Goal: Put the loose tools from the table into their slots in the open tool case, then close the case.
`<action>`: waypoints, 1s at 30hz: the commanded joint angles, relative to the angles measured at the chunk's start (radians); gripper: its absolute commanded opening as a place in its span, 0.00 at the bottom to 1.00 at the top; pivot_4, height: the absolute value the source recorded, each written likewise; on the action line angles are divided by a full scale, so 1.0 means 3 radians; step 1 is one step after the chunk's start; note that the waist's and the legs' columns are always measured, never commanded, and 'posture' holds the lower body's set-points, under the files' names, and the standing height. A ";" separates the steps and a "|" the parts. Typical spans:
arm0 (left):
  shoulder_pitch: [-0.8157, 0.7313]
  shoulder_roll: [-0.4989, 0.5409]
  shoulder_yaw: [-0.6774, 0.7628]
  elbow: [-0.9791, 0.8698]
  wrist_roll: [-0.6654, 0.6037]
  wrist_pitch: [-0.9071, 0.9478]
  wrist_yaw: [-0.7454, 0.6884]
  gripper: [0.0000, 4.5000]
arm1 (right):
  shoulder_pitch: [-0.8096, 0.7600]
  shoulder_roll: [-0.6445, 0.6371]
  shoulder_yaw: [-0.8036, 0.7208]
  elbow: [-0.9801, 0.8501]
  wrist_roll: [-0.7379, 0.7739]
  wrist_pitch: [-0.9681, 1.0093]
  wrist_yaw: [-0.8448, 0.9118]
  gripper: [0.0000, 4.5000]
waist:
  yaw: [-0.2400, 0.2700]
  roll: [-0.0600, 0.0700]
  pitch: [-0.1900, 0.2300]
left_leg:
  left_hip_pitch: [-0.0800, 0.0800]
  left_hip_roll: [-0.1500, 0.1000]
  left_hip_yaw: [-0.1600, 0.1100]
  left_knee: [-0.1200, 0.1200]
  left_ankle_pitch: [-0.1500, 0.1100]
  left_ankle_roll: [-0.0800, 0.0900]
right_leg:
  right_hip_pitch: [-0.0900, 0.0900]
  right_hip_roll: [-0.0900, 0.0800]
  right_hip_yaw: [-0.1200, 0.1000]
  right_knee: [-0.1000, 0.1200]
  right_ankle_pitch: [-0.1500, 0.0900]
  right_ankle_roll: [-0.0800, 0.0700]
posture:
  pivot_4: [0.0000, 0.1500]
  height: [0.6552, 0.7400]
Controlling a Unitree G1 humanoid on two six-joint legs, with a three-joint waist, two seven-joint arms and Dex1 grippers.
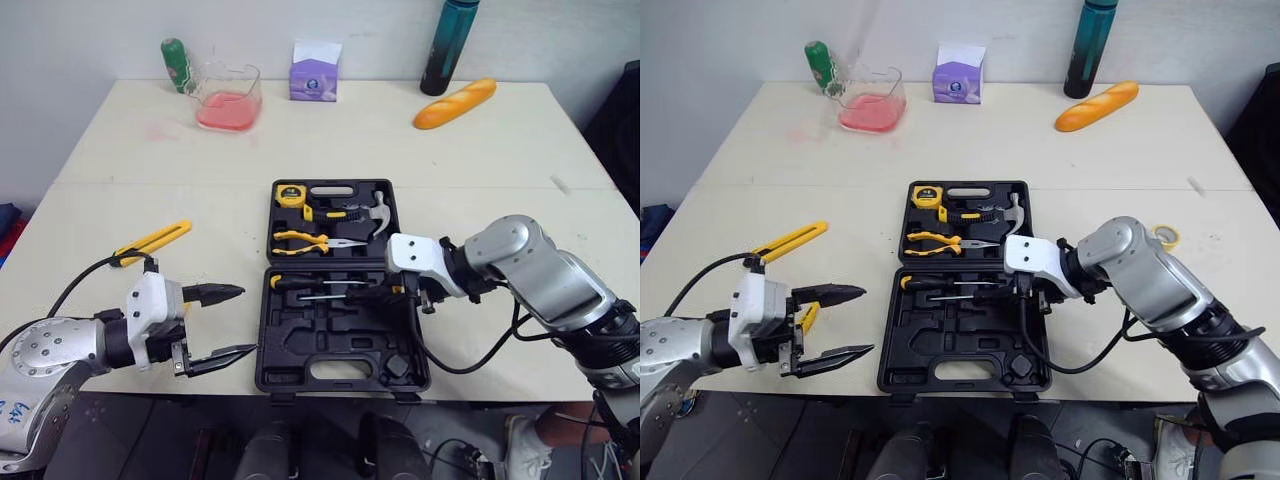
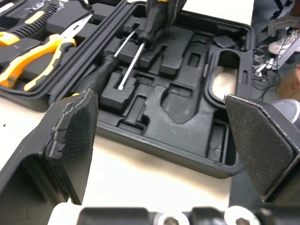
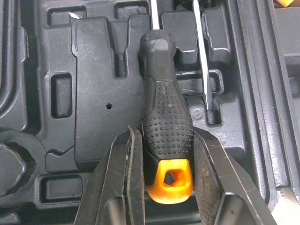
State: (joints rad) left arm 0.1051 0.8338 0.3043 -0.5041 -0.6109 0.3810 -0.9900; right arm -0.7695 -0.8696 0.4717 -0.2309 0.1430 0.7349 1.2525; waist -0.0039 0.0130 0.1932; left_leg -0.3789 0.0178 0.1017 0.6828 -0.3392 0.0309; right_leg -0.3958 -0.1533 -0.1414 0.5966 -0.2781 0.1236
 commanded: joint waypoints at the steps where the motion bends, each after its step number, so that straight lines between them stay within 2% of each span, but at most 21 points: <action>1: 0.0011 0.0020 0.0051 -0.0040 0.0018 -0.0050 -0.0016 1.00 | 0.0020 -0.0005 -0.0005 -0.0023 -0.0052 -0.0077 0.0042 0.21 | -0.0001 0.0000 0.0000 | 0.0000 0.0000 0.0000 0.0000 0.0000 0.0000 | 0.0000 0.0000 0.0001 0.0000 0.0000 0.0000 | 1.00 1.00; 7: 0.0034 0.0007 0.0067 -0.0074 -0.0020 -0.0005 -0.0001 1.00 | 0.0043 0.0078 -0.0075 -0.0012 0.0015 -0.0016 0.0008 0.21 | -0.0005 -0.0001 -0.0001 | 0.0002 0.0001 0.0003 0.0000 0.0000 -0.0001 | 0.0000 0.0002 0.0004 0.0001 0.0000 0.0000 | 1.00 1.00; 9: 0.0049 0.0005 0.0070 -0.0082 -0.0015 -0.0008 -0.0001 1.00 | 0.0037 0.0071 -0.0078 -0.0012 0.0007 -0.0050 0.0040 0.43 | -0.0006 -0.0001 -0.0001 | 0.0004 0.0004 0.0006 0.0000 -0.0001 -0.0002 | 0.0000 0.0005 0.0008 0.0001 0.0000 0.0000 | 1.00 1.00; 10: 0.0057 0.0006 0.0075 -0.0087 -0.0021 -0.0003 -0.0003 1.00 | 0.0022 0.0071 -0.0091 -0.0008 0.0005 -0.0078 0.0049 0.50 | -0.0006 -0.0001 -0.0001 | 0.0004 0.0005 0.0007 0.0000 -0.0001 -0.0002 | -0.0001 0.0006 0.0008 0.0001 0.0000 0.0000 | 1.00 1.00; 13: 0.0079 0.0004 0.0085 -0.0095 -0.0030 -0.0004 -0.0003 1.00 | -0.0052 0.0033 -0.0189 0.0025 0.0047 -0.0116 0.0106 0.81 | -0.0003 -0.0001 -0.0001 | 0.0004 0.0006 0.0009 0.0000 -0.0002 -0.0002 | -0.0002 0.0006 0.0010 0.0001 0.0000 -0.0001 | 1.00 1.00; 17: 0.0095 -0.0002 0.0092 -0.0096 -0.0035 -0.0008 0.0003 1.00 | -0.0131 -0.0072 -0.0314 0.0106 0.0131 -0.0156 0.0251 0.81 | 0.0000 -0.0001 -0.0001 | 0.0005 0.0006 0.0012 0.0000 -0.0002 -0.0001 | -0.0004 0.0006 0.0014 0.0002 0.0001 -0.0001 | 1.00 1.00; 20: 0.0096 -0.0014 0.0091 -0.0086 -0.0024 -0.0028 0.0014 1.00 | -0.0062 -0.0107 -0.0648 0.0256 0.0406 -0.0401 0.0444 0.81 | 0.0004 -0.0001 -0.0001 | 0.0004 0.0006 0.0012 0.0000 -0.0003 0.0000 | -0.0004 0.0006 0.0014 0.0001 0.0001 -0.0002 | 1.00 1.00; 23: 0.0073 -0.0031 0.0077 -0.0076 -0.0006 -0.0057 0.0034 1.00 | 0.0106 0.0070 -0.0996 0.0378 0.0747 -0.0633 0.0522 0.81 | 0.0002 -0.0003 -0.0002 | 0.0005 0.0006 0.0013 0.0000 -0.0004 0.0001 | -0.0003 0.0006 0.0014 0.0001 0.0001 -0.0002 | 1.00 1.00; 27: 0.0008 -0.0037 0.0050 -0.0024 0.0013 -0.0096 0.0033 1.00 | 0.0393 0.0277 -0.1209 0.0471 0.0995 -0.0875 0.0602 0.81 | 0.0002 -0.0008 -0.0004 | 0.0010 0.0008 0.0017 -0.0001 -0.0004 0.0000 | -0.0001 0.0010 0.0017 0.0002 0.0001 -0.0002 | 1.00 1.00; 30: -0.0051 -0.0029 0.0013 0.0000 0.0005 -0.0094 0.0025 1.00 | 0.0506 0.0498 -0.1191 0.0590 0.0939 -0.1117 0.0471 0.62 | -0.0004 -0.0008 -0.0004 | 0.0011 0.0008 0.0020 -0.0001 -0.0004 0.0000 | -0.0001 0.0010 0.0020 0.0003 0.0001 -0.0002 | 1.00 1.00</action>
State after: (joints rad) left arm 0.1018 0.8254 0.3022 -0.4961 -0.6080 0.3678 -0.9792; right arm -0.6177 -0.7366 0.1392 -0.0560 0.4127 0.4516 1.4075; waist -0.0050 0.0107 0.1920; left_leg -0.3750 0.0203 0.1083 0.6826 -0.3405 0.0308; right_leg -0.3964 -0.1504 -0.1348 0.5984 -0.2777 0.1229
